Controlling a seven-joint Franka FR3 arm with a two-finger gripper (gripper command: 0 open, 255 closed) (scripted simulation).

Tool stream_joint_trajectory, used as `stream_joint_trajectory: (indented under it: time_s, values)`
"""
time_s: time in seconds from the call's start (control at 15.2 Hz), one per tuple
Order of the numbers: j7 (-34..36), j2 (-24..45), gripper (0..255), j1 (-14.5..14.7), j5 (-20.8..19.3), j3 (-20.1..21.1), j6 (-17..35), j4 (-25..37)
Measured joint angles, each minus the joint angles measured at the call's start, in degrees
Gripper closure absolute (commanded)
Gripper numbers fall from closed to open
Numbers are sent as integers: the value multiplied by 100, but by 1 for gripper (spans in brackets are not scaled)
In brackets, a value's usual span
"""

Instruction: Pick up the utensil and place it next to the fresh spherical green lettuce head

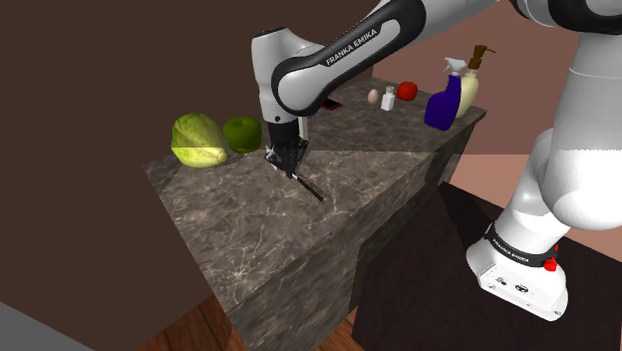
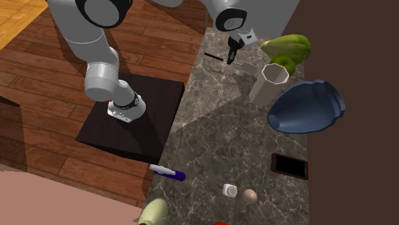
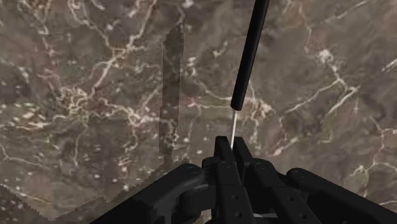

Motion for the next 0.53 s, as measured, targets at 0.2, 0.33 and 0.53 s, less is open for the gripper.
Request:
stream_joint_trajectory:
  time_s: [0.2, 0.33, 0.53]
  values:
    - [15, 116, 255, 10, -21, -3, 205, -92]
    - [19, 126, 255, 12, -23, -3, 238, -114]
    - [20, 126, 255, 13, -23, -2, 248, -122]
